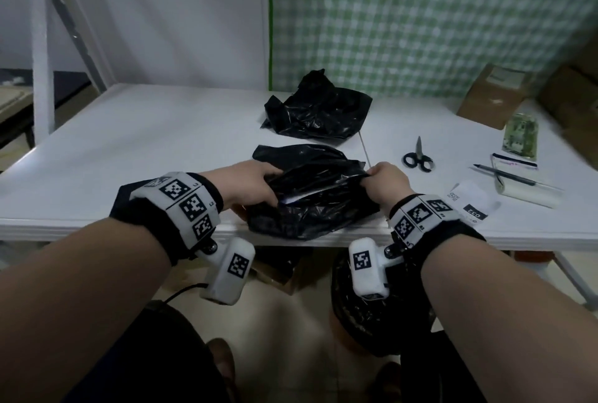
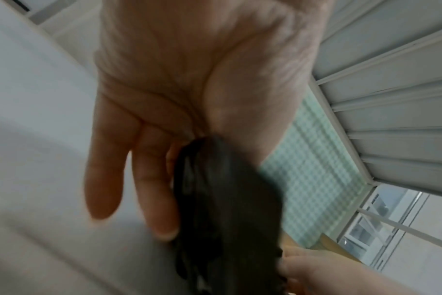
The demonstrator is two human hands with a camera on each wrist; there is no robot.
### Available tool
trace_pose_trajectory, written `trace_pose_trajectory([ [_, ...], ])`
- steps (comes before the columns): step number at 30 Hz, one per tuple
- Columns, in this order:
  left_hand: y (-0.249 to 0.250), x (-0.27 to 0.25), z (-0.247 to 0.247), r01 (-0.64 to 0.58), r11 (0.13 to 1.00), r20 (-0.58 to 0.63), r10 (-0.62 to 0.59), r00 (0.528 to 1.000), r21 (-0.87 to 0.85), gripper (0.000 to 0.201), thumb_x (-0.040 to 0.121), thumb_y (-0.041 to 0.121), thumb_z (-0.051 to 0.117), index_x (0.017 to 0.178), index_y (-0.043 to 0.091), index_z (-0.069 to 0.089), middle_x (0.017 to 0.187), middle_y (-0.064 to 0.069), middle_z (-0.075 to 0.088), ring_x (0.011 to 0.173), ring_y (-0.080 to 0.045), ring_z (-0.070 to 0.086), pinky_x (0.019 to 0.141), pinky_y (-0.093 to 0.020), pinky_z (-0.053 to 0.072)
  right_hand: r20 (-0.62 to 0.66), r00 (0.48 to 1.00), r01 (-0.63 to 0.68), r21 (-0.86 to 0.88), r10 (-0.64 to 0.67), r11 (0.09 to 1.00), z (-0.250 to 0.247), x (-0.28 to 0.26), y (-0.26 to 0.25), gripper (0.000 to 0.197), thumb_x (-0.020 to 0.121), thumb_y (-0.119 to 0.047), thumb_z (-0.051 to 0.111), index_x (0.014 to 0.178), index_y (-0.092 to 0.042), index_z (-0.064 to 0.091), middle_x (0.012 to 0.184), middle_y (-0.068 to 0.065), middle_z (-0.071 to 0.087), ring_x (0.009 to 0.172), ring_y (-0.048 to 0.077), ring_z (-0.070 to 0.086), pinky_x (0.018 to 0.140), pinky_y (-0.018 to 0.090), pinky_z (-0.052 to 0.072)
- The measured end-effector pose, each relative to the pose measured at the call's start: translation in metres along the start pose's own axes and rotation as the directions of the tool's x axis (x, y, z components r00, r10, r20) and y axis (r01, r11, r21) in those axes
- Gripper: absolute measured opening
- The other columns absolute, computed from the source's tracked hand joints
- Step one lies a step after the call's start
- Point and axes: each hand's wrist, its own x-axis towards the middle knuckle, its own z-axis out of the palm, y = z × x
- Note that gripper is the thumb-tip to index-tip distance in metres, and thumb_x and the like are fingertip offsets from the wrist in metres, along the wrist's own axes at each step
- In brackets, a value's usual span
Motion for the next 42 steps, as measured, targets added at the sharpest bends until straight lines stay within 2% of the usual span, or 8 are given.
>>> trace_pose_trajectory([
  [3, 0.01, -0.002, -0.021, -0.065, 0.984, -0.211, 0.029, 0.977, -0.165, 0.013, 0.089, 0.004, 0.055, 0.097, 0.01, 0.063, 0.084, -0.015, 0.061, 0.063, -0.022, 0.058, 0.044, -0.025, 0.052, -0.093, 0.995, 0.051, 0.225, -0.031, 0.973, -0.018, 0.001, -0.016, 0.011, 0.08, -0.012, 0.058, 0.07, -0.016, 0.055, 0.086, 0.008, 0.063, 0.09, 0.029, 0.061, 0.082, 0.036, 0.05],
  [9, 0.041, -0.011, -0.069, -0.178, 0.83, -0.394, -0.054, 0.918, -0.529, 0.019, 0.09, 0.003, 0.056, 0.074, 0.013, 0.054, 0.071, -0.006, 0.055, 0.051, -0.015, 0.058, 0.038, -0.02, 0.051, -0.255, 0.965, 0.164, 0.389, -0.065, 0.906, -0.082, 0.001, -0.076, 0.022, 0.081, -0.015, 0.061, 0.06, -0.013, 0.053, 0.074, 0.008, 0.059, 0.075, 0.027, 0.057, 0.076, 0.042, 0.053],
  [15, 0.073, -0.022, -0.1, -0.256, 0.924, -0.6, 0.037, 0.799, -0.283, 0.036, 0.087, 0.02, 0.063, 0.059, 0.013, 0.042, 0.057, -0.006, 0.038, 0.047, -0.019, 0.036, 0.04, -0.021, 0.031, -0.381, 0.923, 0.237, 0.465, -0.049, 0.853, -0.133, -0.003, -0.117, 0.021, 0.086, -0.019, 0.054, 0.066, -0.014, 0.056, 0.076, 0.005, 0.057, 0.079, 0.026, 0.055, 0.082, 0.043, 0.054],
  [20, 0.093, -0.033, -0.121, -0.417, 0.829, -0.66, 0.079, 0.747, -0.373, 0.025, 0.087, 0.017, 0.063, 0.068, 0.015, 0.048, 0.064, -0.004, 0.044, 0.044, -0.01, 0.05, 0.034, -0.011, 0.04, -0.419, 0.906, 0.279, 0.487, -0.059, 0.828, -0.154, -0.013, -0.125, 0.022, 0.086, -0.015, 0.055, 0.065, -0.022, 0.059, 0.085, 0.003, 0.062, 0.094, 0.028, 0.065, 0.086, 0.043, 0.056],
  [25, 0.089, -0.032, -0.13, -0.421, 0.757, -0.563, 0.085, 0.822, -0.5, 0.027, 0.08, 0.006, 0.07, 0.065, 0.014, 0.05, 0.052, 0.001, 0.057, 0.044, -0.005, 0.057, 0.043, -0.014, 0.051, -0.217, 0.959, 0.265, 0.449, -0.184, 0.853, -0.161, -0.01, -0.117, 0.036, 0.09, -0.015, 0.049, 0.122, -0.004, 0.059, 0.102, 0.006, 0.051, 0.097, 0.022, 0.053, 0.096, 0.044, 0.05],
  [30, 0.084, -0.023, -0.137, -0.366, 0.729, -0.473, 0.066, 0.879, -0.578, 0.027, 0.085, -0.007, 0.058, 0.07, 0.014, 0.048, 0.071, -0.007, 0.056, 0.043, -0.011, 0.063, 0.051, -0.032, 0.058, -0.162, 0.964, 0.267, 0.535, -0.213, 0.802, -0.154, -0.004, -0.121, 0.026, 0.091, -0.009, 0.048, 0.072, -0.026, 0.051, 0.086, -0.001, 0.053, 0.096, 0.021, 0.052, 0.095, 0.043, 0.051],
  [37, 0.091, 0.008, -0.156, -0.425, 0.677, -0.551, 0.034, 0.834, -0.601, 0.03, 0.09, -0.006, 0.048, 0.071, 0.017, 0.044, 0.071, -0.005, 0.051, 0.055, -0.019, 0.06, 0.043, -0.032, 0.054, -0.126, 0.967, 0.244, 0.696, -0.22, 0.675, -0.148, 0.017, -0.145, 0.035, 0.093, 0.0, 0.042, 0.073, -0.026, 0.052, 0.099, 0.005, 0.055, 0.095, 0.021, 0.054, 0.094, 0.043, 0.052],
  [42, 0.101, 0.035, -0.174, -0.552, 0.6, -0.654, 0.061, 0.754, -0.58, 0.031, 0.09, -0.005, 0.049, 0.071, 0.019, 0.046, 0.072, -0.002, 0.049, 0.063, -0.012, 0.054, 0.049, -0.024, 0.054, -0.191, 0.97, 0.242, 0.828, -0.152, 0.506, -0.152, 0.037, -0.166, 0.033, 0.094, 0.006, 0.037, 0.078, -0.016, 0.057, 0.081, 0.005, 0.059, 0.067, 0.014, 0.058, 0.065, 0.025, 0.053],
])
